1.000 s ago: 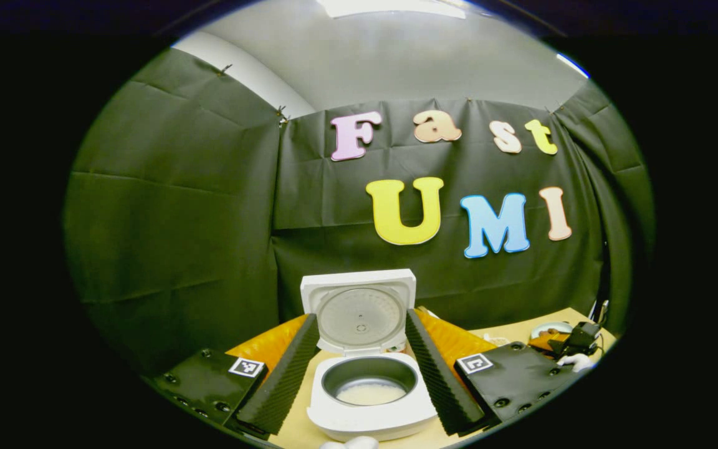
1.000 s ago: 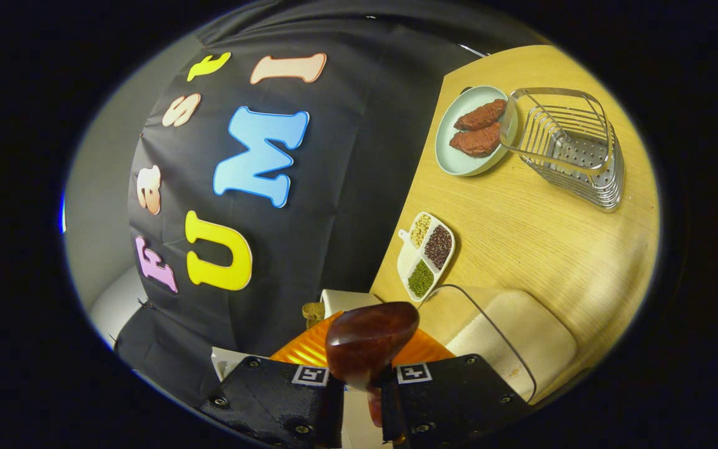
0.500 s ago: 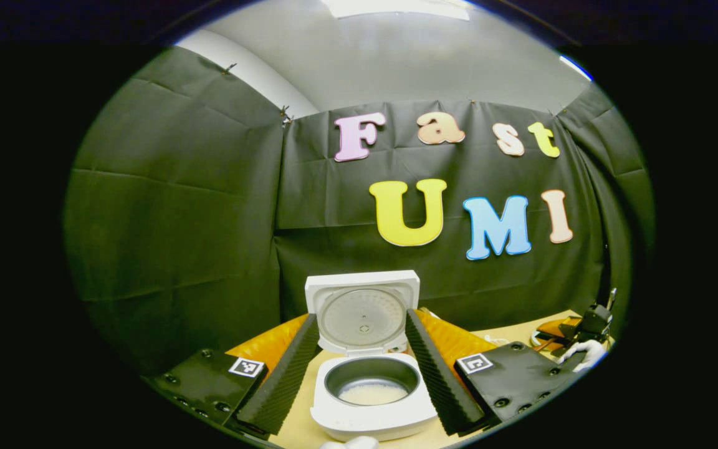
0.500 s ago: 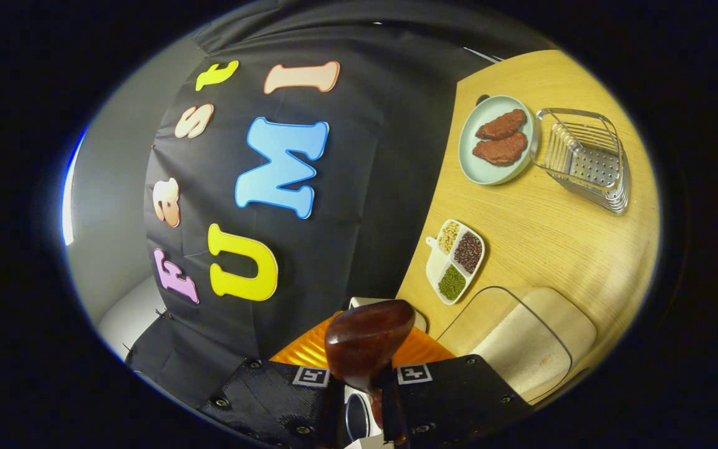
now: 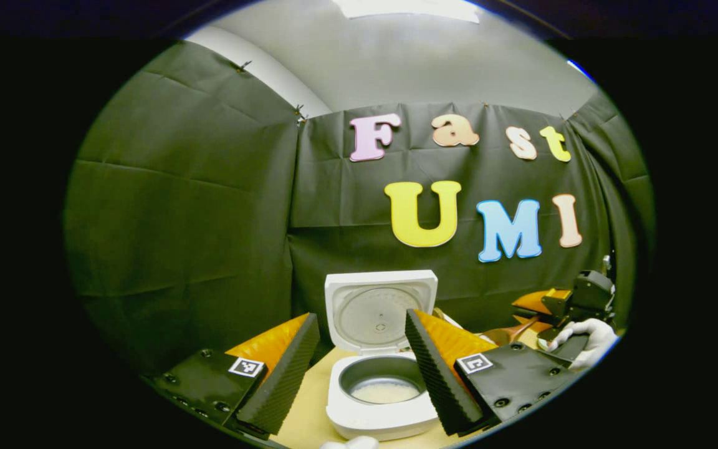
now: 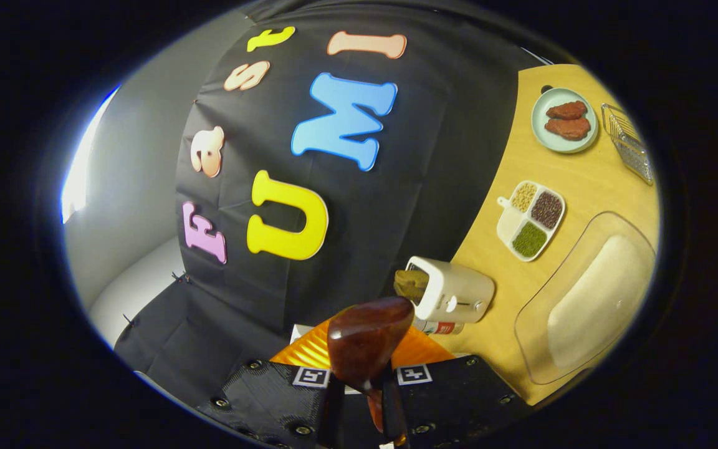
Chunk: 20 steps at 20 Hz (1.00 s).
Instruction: Close the left gripper, press the button to open the rice cooker; take a wooden spoon from the chopstick holder with the right hand, scoop a spoonful of rice and pour it into the rice cooker, then put the wooden spoon back into the chopstick holder.
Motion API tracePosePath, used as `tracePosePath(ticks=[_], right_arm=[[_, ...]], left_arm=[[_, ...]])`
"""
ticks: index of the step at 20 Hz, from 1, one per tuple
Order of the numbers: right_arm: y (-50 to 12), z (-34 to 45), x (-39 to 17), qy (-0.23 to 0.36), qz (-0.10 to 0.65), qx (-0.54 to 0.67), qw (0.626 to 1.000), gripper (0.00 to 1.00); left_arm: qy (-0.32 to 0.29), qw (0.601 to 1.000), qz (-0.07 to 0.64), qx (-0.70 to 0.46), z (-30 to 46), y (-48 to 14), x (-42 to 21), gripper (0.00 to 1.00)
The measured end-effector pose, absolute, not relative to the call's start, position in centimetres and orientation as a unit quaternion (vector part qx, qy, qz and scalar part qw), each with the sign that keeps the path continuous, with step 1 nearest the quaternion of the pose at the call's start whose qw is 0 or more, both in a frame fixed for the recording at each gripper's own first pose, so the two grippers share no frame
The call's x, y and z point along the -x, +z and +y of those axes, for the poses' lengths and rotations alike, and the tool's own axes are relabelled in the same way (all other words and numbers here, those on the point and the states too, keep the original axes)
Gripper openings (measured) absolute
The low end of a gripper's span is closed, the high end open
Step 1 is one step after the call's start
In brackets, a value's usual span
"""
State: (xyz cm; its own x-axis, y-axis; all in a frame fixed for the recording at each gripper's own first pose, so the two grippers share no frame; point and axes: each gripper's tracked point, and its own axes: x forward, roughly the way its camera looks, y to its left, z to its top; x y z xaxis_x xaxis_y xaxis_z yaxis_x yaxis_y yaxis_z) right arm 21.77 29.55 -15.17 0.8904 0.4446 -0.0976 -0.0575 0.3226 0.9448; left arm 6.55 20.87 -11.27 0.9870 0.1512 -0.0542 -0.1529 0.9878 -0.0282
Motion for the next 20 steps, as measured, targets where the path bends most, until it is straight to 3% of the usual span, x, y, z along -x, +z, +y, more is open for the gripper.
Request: tracePosePath(ticks=[4,8,15,20], right_arm=[[-16.0,36.0,-21.7,0.185,0.204,-0.556,0.784,0.24],[-18.1,39.5,-21.8,0.188,0.221,-0.524,0.801,0.24],[-19.7,44.4,-21.6,0.218,0.198,-0.331,0.896,0.24],[-20.0,46.9,-21.4,0.241,0.165,-0.183,0.939,0.24]], left_arm=[[0.092,0.995,0.026,0.014,22.4,-11.3,-5.9,0.97],[0.11,0.993,0.028,0.014,23.8,-11.8,-5.5,0.98],[0.128,0.991,0.039,0.01,24.8,-12.8,-4.6,0.98],[0.142,0.989,0.041,0.004,25.5,-13.0,-4.3,0.98]])
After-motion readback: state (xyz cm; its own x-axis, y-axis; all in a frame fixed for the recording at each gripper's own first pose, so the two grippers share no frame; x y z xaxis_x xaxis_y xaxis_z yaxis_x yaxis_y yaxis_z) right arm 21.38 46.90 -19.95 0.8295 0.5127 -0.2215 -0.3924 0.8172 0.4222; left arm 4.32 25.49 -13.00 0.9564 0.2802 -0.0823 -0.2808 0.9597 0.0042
